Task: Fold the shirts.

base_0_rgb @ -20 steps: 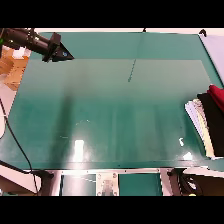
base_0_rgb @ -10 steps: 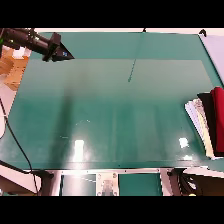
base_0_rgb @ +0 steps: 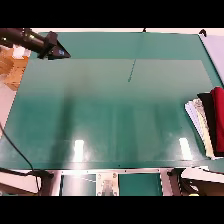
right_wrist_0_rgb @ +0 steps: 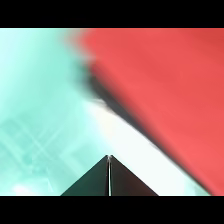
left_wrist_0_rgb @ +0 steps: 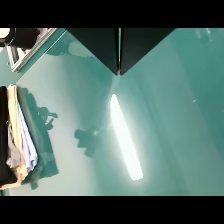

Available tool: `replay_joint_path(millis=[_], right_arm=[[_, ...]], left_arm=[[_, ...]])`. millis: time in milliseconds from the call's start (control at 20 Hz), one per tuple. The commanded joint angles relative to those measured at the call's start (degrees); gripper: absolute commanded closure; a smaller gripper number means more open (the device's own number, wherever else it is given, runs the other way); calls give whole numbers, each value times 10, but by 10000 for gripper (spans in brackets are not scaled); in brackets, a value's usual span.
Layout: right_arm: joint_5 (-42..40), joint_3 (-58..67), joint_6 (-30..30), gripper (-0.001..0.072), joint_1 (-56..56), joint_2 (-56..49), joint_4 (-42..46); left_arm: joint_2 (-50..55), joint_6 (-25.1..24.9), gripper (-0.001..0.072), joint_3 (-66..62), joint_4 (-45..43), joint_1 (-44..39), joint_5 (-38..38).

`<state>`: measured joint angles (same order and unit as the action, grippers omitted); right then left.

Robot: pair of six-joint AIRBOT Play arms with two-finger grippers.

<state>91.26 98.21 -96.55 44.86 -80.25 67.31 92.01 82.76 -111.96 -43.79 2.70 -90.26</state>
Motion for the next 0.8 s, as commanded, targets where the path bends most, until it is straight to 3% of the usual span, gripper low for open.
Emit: replay_joint_path(millis=[0,150,400,600,750], right_arm=[[-59,-18,59,698,-147,45,-19],[-89,-162,80,698,-246,134,24],[-184,-489,73,697,-360,341,14],[-227,-606,71,696,-403,416,-23],[-156,-615,62,688,-409,417,-24]], left_arm=[[-94,-3,685,106,-43,0,12],[-232,-8,685,316,-58,0,71],[-429,-23,685,609,-58,0,128],[-465,-23,684,658,-60,0,124],[-465,-22,684,658,-59,0,136]])
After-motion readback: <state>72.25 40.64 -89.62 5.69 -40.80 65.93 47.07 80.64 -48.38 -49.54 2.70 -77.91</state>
